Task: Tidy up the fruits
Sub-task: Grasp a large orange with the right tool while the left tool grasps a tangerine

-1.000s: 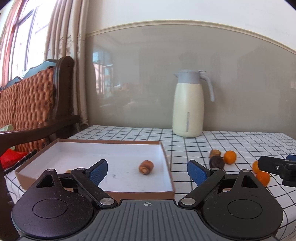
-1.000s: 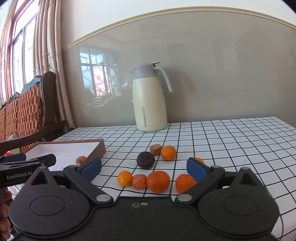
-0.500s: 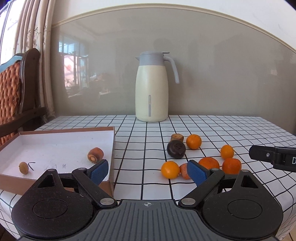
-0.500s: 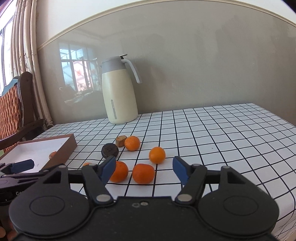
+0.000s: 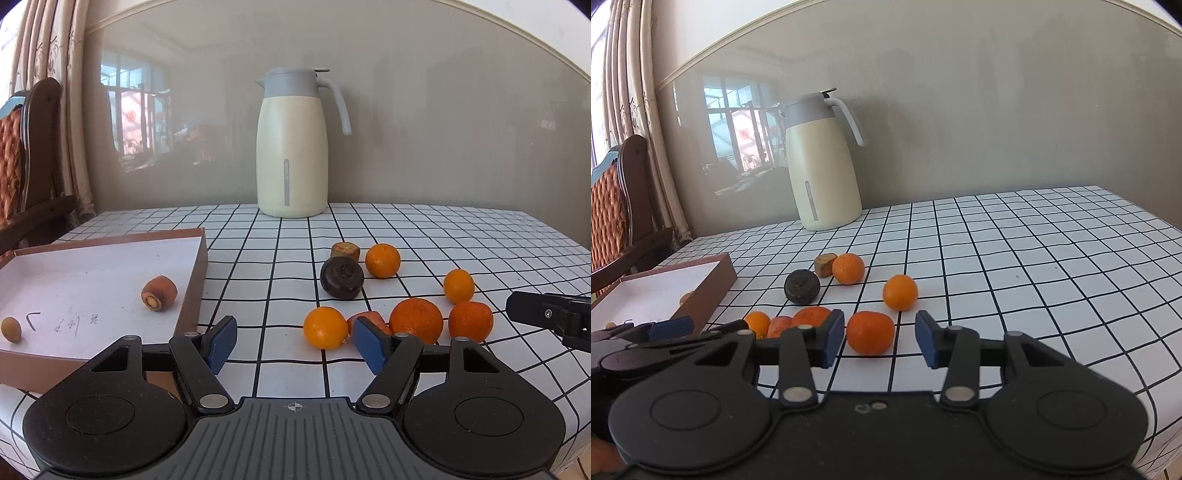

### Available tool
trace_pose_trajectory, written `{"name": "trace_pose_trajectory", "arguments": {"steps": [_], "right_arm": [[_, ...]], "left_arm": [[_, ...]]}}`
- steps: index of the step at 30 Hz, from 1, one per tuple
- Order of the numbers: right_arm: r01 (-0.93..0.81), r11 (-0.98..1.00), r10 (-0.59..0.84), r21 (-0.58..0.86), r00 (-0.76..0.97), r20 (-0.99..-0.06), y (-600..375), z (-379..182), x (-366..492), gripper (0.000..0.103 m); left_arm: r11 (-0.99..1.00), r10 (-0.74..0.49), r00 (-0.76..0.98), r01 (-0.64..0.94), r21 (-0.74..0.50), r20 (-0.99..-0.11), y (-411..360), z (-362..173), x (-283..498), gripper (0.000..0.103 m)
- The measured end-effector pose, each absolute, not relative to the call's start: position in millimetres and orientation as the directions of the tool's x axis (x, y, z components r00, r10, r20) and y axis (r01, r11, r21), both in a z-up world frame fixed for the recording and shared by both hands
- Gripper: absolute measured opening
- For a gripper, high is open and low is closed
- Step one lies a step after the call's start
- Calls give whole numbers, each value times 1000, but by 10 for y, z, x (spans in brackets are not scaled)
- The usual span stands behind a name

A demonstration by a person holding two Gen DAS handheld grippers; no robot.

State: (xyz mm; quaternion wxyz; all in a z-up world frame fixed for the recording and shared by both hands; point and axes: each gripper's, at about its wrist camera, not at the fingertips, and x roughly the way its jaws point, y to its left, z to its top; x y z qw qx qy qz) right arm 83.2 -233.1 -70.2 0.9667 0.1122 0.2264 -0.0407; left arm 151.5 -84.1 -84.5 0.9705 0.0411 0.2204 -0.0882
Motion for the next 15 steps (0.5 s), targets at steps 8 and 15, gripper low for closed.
{"name": "trace_pose_trajectory", "arguments": {"steps": [8,15], "right_arm": [[134,971,-30,199,890,-455,-2311,-744,928,35],[149,966,-36,210,885,-464,-2370,-772,969,35]], "left_arm": [[981,-157,870,192,27,-467,-909,-916,1689,60],[981,-161,864,192,18,-476,-965,-933,1792,60]]}}
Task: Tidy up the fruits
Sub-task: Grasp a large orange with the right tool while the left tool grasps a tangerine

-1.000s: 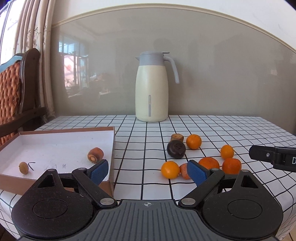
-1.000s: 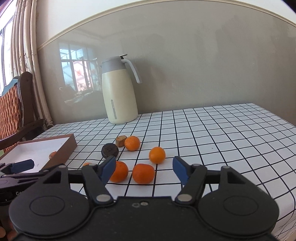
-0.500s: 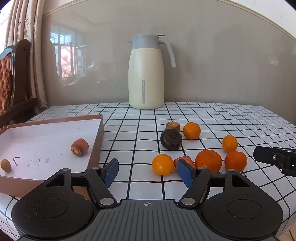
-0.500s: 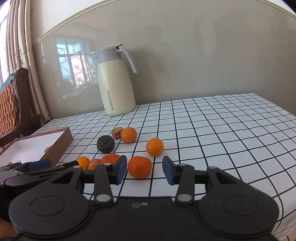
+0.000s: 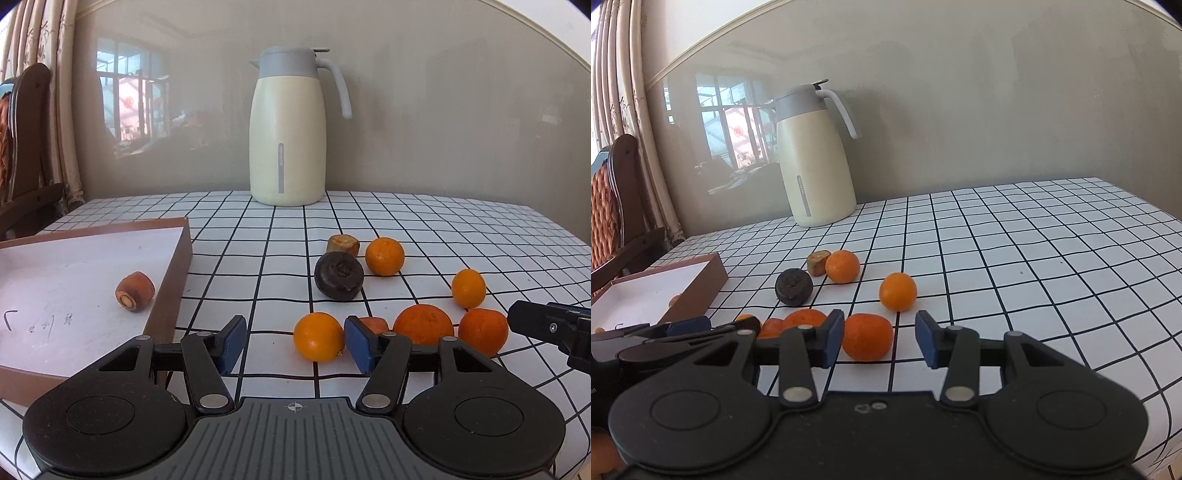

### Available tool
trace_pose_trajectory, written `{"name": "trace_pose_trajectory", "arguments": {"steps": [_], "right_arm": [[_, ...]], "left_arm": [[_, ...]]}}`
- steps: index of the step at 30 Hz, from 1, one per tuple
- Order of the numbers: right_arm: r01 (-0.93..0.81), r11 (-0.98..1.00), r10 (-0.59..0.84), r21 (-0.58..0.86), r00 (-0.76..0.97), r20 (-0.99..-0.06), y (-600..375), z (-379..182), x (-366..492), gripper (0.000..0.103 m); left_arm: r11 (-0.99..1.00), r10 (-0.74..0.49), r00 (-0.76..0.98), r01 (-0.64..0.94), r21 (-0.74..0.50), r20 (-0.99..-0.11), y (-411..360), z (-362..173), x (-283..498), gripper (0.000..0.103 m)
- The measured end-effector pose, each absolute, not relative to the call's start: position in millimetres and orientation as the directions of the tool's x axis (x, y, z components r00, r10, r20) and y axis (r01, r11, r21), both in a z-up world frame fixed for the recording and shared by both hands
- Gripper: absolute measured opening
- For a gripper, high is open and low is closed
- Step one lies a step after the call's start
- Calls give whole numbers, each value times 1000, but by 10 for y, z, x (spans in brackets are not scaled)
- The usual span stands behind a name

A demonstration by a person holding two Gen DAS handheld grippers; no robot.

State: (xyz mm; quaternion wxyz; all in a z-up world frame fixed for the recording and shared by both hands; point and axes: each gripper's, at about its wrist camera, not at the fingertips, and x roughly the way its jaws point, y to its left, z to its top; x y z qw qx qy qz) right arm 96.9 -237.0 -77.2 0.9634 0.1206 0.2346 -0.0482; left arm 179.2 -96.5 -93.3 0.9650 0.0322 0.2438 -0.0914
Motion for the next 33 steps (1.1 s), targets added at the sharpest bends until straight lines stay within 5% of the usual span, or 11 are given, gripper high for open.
{"name": "trace_pose_trajectory", "arguments": {"steps": [25,29,33], "right_arm": [[153,960,-24,236,880,-475,-2389,-804,991,35],[166,960,-36,227,874,-485,-2423,-833,997,35],[179,953,-38,246,871,-489,-2485,-855,1007,35]], "left_arm": [[977,-138,851,199,70,-506,-1128,-991,1871,60],[978,-145,843,201,55,-518,-1180,-1033,1928,48],[978,-142,848,199,59,-510,-1197,-1045,1931,47]]}}
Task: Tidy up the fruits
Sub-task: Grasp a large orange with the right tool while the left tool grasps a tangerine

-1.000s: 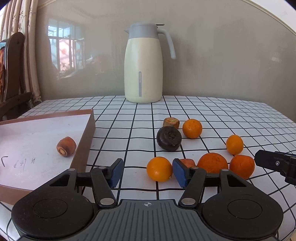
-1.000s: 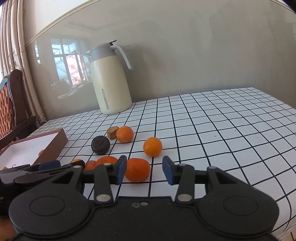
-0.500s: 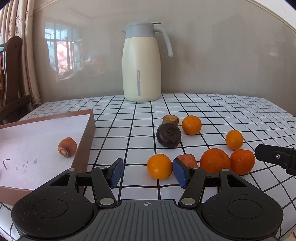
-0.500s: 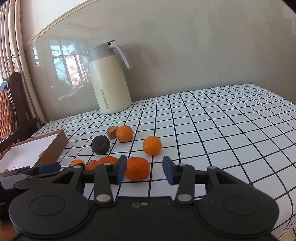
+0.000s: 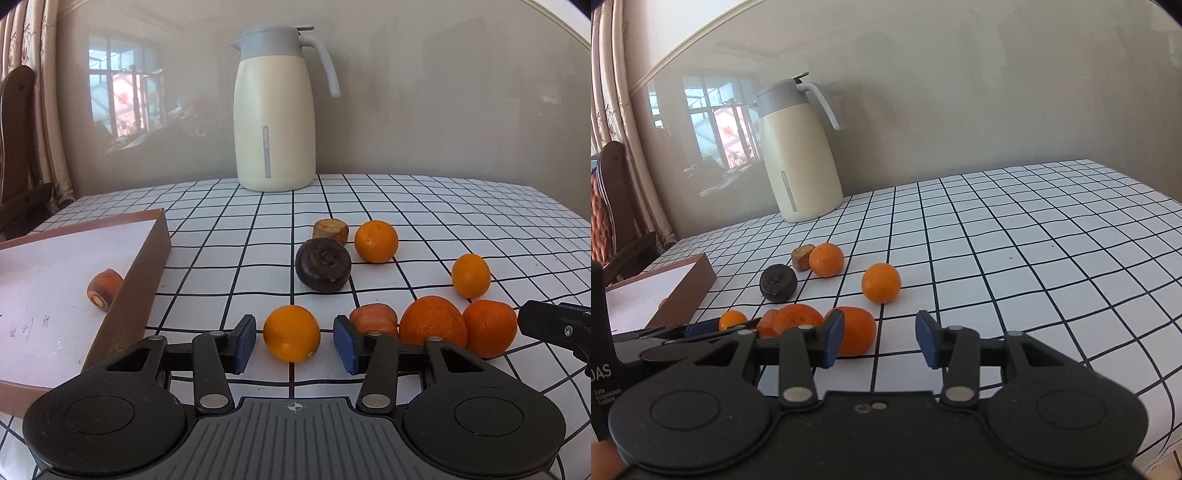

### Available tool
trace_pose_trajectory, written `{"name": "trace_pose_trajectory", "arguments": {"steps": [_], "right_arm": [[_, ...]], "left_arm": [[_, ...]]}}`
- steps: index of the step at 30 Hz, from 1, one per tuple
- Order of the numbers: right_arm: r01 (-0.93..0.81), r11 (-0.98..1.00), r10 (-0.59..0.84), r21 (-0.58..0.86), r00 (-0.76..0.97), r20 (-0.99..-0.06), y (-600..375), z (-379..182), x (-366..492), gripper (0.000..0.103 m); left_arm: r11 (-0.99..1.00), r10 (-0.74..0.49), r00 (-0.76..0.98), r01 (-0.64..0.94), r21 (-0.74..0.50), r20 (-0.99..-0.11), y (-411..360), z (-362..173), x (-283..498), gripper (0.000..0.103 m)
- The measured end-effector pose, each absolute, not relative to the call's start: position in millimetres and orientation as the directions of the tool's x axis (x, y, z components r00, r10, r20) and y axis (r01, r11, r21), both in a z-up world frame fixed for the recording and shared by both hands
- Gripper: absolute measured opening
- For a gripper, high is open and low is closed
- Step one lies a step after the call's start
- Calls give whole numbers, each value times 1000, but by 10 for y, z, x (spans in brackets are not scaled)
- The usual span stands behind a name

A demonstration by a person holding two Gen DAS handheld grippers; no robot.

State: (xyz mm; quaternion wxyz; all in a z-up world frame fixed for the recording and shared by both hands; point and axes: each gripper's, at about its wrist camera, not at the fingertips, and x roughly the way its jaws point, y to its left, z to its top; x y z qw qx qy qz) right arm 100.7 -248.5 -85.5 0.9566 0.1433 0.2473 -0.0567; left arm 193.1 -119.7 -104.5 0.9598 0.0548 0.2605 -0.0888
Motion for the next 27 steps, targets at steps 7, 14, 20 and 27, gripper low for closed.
{"name": "trace_pose_trajectory", "arguments": {"steps": [7,14,20,27], "right_arm": [[164,957,-27,240,873,-488,-2419,-857,1050,35],[155,956,-13,248,870,-493,-2391,-876,1099,34],[158,955,-10,251,864,-504,-2353,-916,1194,32],[161,929,42,333,849,-528,-2354,-988,1347,32]], "left_arm": [[975,-147,858,210,75,-492,-1215,-1057,1869,32],[976,-151,859,209,65,-490,-1124,-1055,1796,32],[973,-160,858,221,69,-488,-1068,-1057,1725,32],[972,-167,856,227,65,-490,-1043,-1059,1703,32]]}}
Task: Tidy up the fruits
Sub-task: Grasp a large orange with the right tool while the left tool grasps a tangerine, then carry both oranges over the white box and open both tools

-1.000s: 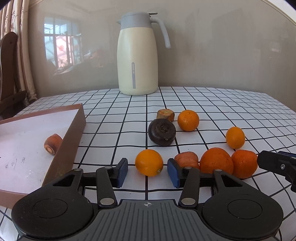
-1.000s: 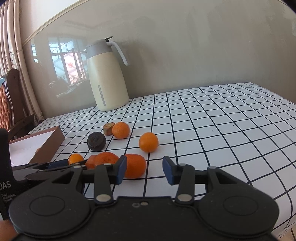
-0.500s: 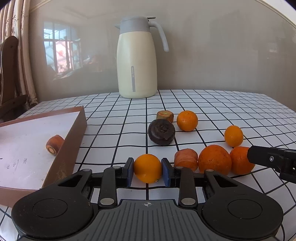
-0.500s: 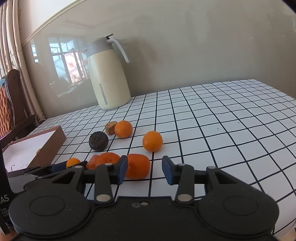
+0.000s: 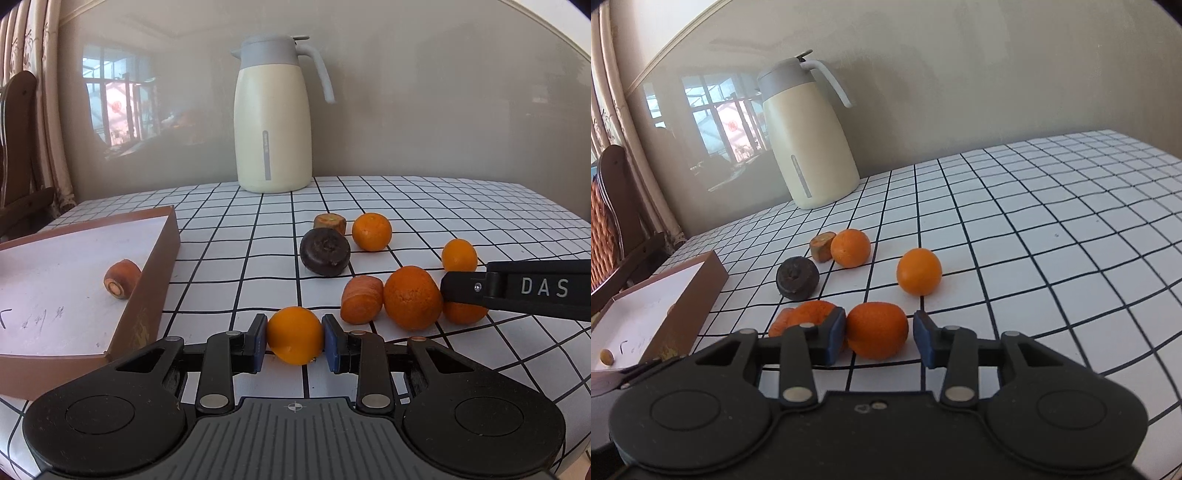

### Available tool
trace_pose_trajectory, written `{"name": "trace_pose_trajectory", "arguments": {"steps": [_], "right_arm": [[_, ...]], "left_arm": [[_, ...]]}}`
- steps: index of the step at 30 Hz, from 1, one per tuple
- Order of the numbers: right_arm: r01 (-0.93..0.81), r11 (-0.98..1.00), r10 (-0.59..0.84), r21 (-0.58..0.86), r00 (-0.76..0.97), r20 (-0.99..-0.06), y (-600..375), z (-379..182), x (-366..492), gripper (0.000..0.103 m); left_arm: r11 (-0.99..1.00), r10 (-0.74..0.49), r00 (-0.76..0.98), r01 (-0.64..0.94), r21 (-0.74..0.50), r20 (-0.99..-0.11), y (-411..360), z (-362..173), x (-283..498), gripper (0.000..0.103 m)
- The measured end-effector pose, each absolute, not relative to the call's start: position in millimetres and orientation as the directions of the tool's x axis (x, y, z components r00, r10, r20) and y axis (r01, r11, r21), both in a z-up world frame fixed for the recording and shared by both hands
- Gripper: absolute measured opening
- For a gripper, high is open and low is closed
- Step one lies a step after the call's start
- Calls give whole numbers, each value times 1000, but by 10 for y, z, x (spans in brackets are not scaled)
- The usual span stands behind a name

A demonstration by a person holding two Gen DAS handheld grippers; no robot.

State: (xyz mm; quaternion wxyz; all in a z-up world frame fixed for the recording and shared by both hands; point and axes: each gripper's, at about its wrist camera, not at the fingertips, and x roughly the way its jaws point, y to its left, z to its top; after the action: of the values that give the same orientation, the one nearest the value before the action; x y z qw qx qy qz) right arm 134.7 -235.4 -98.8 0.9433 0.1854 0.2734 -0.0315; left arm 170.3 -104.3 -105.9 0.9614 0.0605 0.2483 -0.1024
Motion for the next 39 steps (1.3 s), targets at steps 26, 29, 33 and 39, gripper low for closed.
{"name": "trace_pose_trajectory", "arguments": {"steps": [26,29,33,39], "right_arm": [[44,983,52,181,870,-491,-2132,-811,980,27],[15,987,66,160,873,-484,-2063,-777,910,27],[-11,987,85,160,881,-466,-2008,-723,857,27],[-49,986,113,156,894,-434,-1913,-641,828,27]], "left_arm": [[970,-190,872,238,52,-450,-876,-901,1412,32],[970,-191,875,238,50,-446,-806,-874,1355,32],[971,-194,888,234,47,-418,-712,-803,1285,32],[975,-188,906,217,36,-380,-556,-696,1199,32]]}}
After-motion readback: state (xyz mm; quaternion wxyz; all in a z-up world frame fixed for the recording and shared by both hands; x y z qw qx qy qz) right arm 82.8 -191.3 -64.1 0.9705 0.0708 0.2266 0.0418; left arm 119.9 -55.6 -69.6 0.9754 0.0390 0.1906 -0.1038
